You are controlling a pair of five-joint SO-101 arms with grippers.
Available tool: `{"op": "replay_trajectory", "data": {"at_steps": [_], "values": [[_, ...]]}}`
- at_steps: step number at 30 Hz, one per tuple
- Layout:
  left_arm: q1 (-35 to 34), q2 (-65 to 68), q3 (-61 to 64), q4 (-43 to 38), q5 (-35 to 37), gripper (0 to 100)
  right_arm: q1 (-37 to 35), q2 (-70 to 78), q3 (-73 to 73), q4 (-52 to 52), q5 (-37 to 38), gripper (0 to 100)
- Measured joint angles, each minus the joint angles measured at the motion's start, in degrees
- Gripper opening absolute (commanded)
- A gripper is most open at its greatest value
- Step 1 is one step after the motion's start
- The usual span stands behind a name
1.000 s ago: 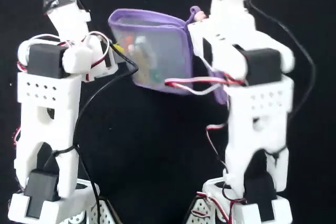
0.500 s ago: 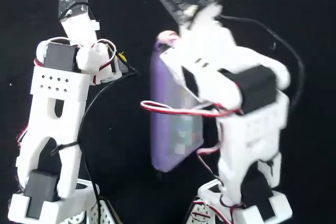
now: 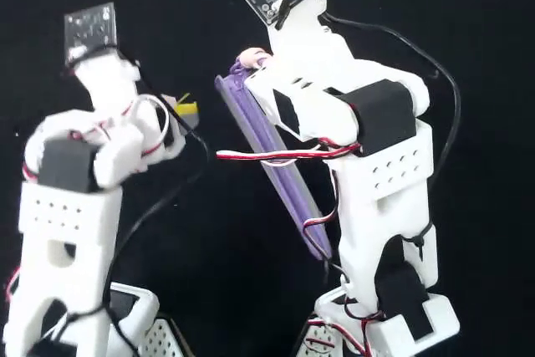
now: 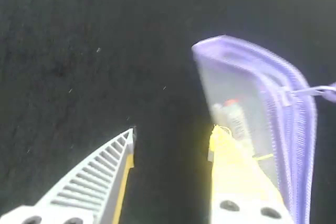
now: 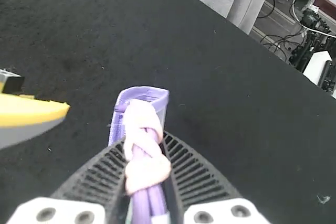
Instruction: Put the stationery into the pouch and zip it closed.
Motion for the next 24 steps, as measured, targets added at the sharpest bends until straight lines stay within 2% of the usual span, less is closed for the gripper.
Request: {"op": "replay_trajectory", "data": {"at_steps": [5, 8, 14, 20, 24], "values": [[6.0, -9.9, 14.2, -10.2, 0.1, 24, 0.0, 0.0, 0.0, 0.0, 0.0, 1.1], [10.6, -16.6, 20.3, -15.6, 3.4, 24, 0.0, 0.0, 0.0, 0.0, 0.0, 1.1], [15.1, -28.1, 32.1, -28.0, 8.0, 24, 0.0, 0.0, 0.0, 0.0, 0.0, 1.1], [17.0, -29.5, 41.0, -39.3, 11.1, 24, 0.0, 0.0, 0.0, 0.0, 0.0, 1.1], [16.8, -29.5, 41.2, -41.8, 12.0, 24, 0.0, 0.0, 0.0, 0.0, 0.0, 1.1]]}}
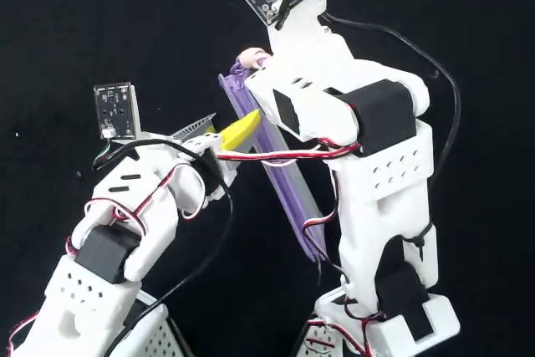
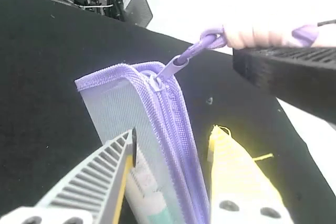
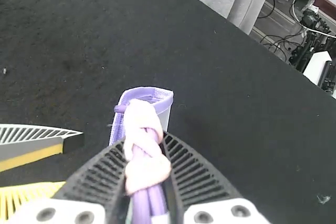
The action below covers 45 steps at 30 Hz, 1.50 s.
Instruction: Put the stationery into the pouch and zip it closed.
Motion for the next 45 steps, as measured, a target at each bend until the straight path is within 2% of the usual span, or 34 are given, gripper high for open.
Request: {"op": "replay_trajectory", "data": {"at_steps": [4, 8, 12, 16, 19, 22, 25, 29, 36, 45], "values": [[0.0, 1.3, 0.0, -3.5, 0.0, 24, 0.0, 0.0, 0.0, 0.0, 0.0, 1.1], [-0.1, 9.0, 0.0, -7.0, 0.0, 24, 0.0, 0.0, 0.0, 0.0, 0.0, 1.1], [0.2, 17.6, -2.1, -7.8, 0.3, 23, -0.1, 0.0, 0.0, 0.0, 0.0, 1.1], [0.3, 20.3, -3.7, -8.3, 0.0, 23, 0.1, 0.0, 0.0, 0.0, 0.0, 1.1], [-0.4, 20.8, -3.9, -8.3, 0.0, 15, 0.1, 0.0, 0.0, 0.0, 0.0, 1.1], [-2.5, 20.8, -3.9, -8.3, 0.1, 3, -0.2, 0.0, 0.0, 0.0, 0.0, 1.1], [-4.7, 20.8, -3.9, -8.3, -0.6, 3, -0.2, 0.0, 0.0, 0.0, 0.0, 1.1], [-5.6, 20.9, -3.9, -7.9, -7.0, 3, -0.2, 0.0, 0.0, 0.0, 0.0, 1.1], [-5.8, 19.3, -6.2, -2.6, -12.1, 3, 3.3, 0.0, 0.0, -1.4, 0.0, 1.1], [-6.0, 2.9, -6.2, 1.5, -18.2, 3, 4.7, 0.0, 0.0, -2.7, 0.0, 1.1]]}}
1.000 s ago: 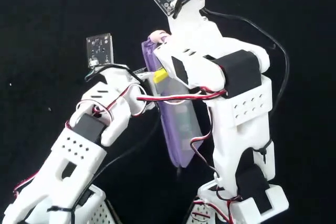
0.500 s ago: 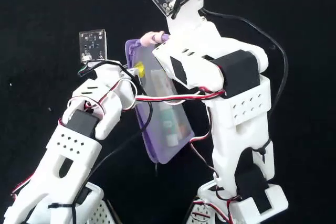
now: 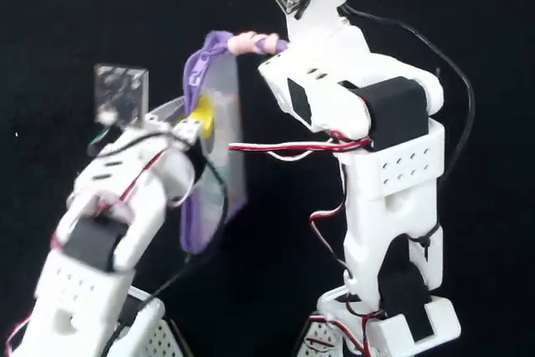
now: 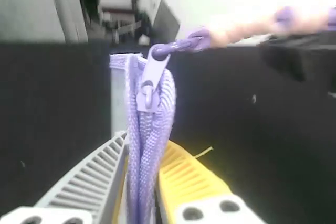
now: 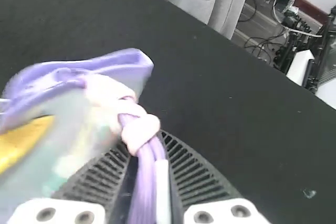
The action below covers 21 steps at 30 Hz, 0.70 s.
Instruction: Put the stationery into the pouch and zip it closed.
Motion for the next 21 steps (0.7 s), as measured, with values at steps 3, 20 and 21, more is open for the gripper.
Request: {"op": "replay_trajectory", "data": {"at_steps": [3, 20, 21], "values": [[1.4, -7.4, 0.0, 3.8, -3.2, 3, 2.4, 0.0, 0.0, -1.1, 0.0, 1.1], [7.3, -20.7, 4.7, 9.0, -9.0, 3, 15.9, 6.9, 0.0, -6.2, 2.4, 1.1], [6.9, -20.7, 4.7, 9.0, -9.0, 3, 16.4, 8.1, 0.0, -6.7, 2.4, 1.1]]}}
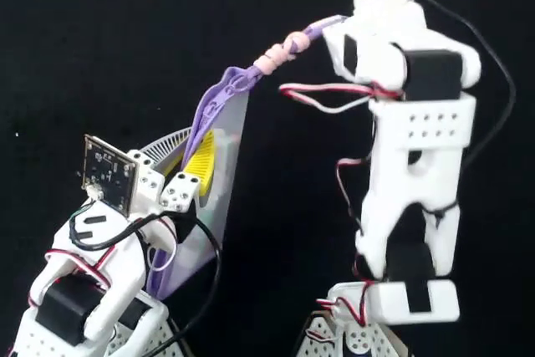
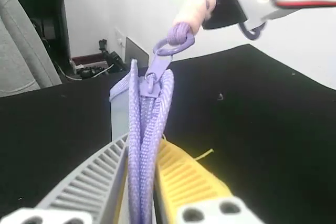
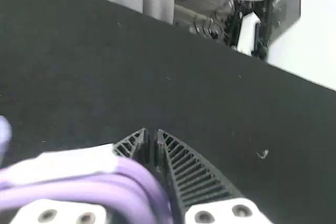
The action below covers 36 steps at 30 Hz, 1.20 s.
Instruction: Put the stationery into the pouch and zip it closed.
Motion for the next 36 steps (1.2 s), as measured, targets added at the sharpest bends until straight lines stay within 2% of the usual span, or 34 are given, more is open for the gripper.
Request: {"op": "replay_trajectory", "data": {"at_steps": [5, 12, 14, 16, 19, 25, 29, 32, 36], "values": [[-3.4, 0.0, 0.0, 0.2, 0.0, 3, 1.3, 5.7, 0.0, -2.5, 0.4, 1.1], [-4.5, 0.0, 0.0, 0.2, 0.3, 3, 3.0, 10.5, 0.0, -4.9, 0.3, 1.7], [-4.5, 0.0, 0.0, 0.2, 0.3, 3, 2.9, 10.5, 0.0, -4.9, 0.4, 7.2], [-4.5, 0.0, 0.0, 0.2, 0.3, 3, 2.5, 10.5, 0.0, -4.8, 0.4, 16.9], [-4.5, 0.0, 0.0, 0.2, 0.3, 3, -0.7, 10.5, 0.0, -3.4, 0.3, 26.6], [-4.4, 0.0, 0.0, 0.2, 0.3, 3, -10.8, 6.6, 0.1, 1.6, -0.2, 27.2], [-4.5, 0.0, 0.0, 0.2, 0.3, 3, -16.4, -1.0, 0.8, 2.5, -7.6, 27.2], [-4.5, 0.0, 0.0, 0.2, 0.3, 3, -17.2, -6.7, 5.9, 1.5, -10.9, 27.1], [-4.5, 0.0, 0.0, 0.2, 0.3, 3, -19.4, -14.5, 20.5, -4.6, -11.7, 27.1]]}}
